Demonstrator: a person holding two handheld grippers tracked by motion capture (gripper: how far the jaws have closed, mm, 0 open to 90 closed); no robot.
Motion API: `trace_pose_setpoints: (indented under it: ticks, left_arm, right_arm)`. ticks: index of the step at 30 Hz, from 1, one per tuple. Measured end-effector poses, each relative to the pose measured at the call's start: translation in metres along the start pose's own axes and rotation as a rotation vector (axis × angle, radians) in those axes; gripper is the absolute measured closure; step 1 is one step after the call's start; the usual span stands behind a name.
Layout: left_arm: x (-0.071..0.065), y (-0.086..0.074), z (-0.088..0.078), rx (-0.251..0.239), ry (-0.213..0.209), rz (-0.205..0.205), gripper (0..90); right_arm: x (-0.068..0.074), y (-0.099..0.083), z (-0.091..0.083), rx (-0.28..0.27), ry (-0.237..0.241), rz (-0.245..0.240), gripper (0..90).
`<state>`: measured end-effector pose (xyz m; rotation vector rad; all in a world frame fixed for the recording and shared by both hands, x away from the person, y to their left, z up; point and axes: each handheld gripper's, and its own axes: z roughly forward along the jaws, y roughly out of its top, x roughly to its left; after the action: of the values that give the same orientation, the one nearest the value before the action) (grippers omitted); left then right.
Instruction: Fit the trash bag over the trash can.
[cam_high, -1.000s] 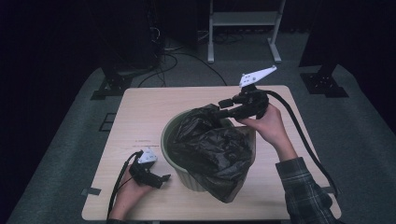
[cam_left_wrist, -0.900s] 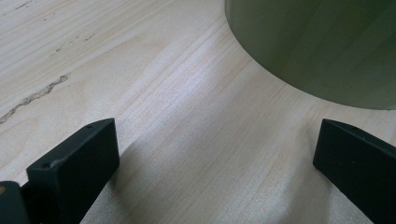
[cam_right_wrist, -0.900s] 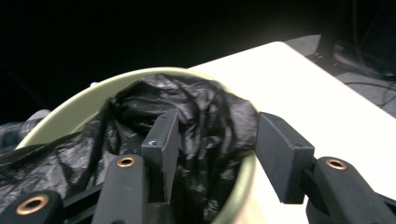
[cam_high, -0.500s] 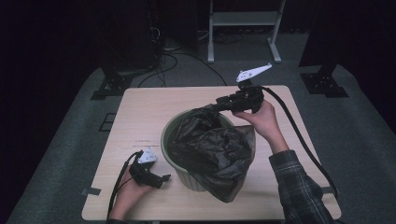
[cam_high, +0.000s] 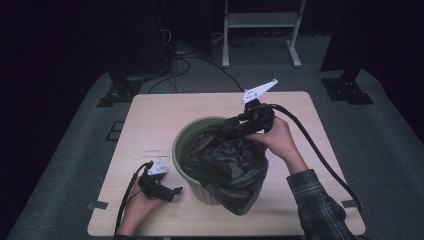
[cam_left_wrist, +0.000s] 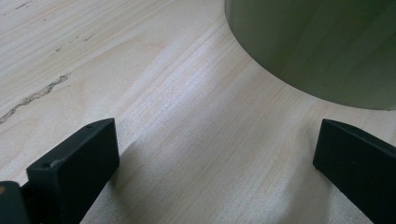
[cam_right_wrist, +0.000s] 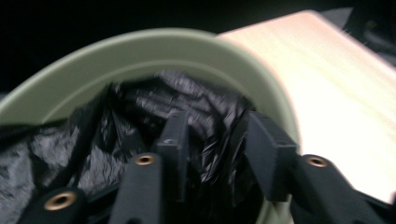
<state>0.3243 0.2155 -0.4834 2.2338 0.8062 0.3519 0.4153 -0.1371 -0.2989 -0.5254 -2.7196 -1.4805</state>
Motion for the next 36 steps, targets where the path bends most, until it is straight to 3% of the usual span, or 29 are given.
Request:
trace_pose_setpoints:
  ticks: [3, 9, 23, 28, 36]
  left_arm:
    - [0.0, 0.0, 0.0, 0.0, 0.0, 0.0, 0.0]
    - [0.0, 0.0, 0.0, 0.0, 0.0, 0.0, 0.0]
    - [0.0, 0.0, 0.0, -0.001, 0.001, -0.002, 0.0]
    - [0.0, 0.0, 0.0, -0.001, 0.001, -0.002, 0.0]
    - [0.0, 0.0, 0.0, -0.001, 0.001, -0.002, 0.0]
  right_arm:
    - [0.0, 0.001, -0.018, -0.05, -0.022, 0.0, 55.2]
    - [0.012, -0.003, -0.05, -0.079, -0.035, -0.01, 55.2]
    - [0.023, -0.048, -0.11, -0.163, -0.083, 0.041, 50.2]
    - [0.03, -0.064, -0.121, -0.167, -0.092, 0.053, 47.3]
    - [0.041, -0.083, -0.12, -0.15, -0.092, 0.066, 41.6]
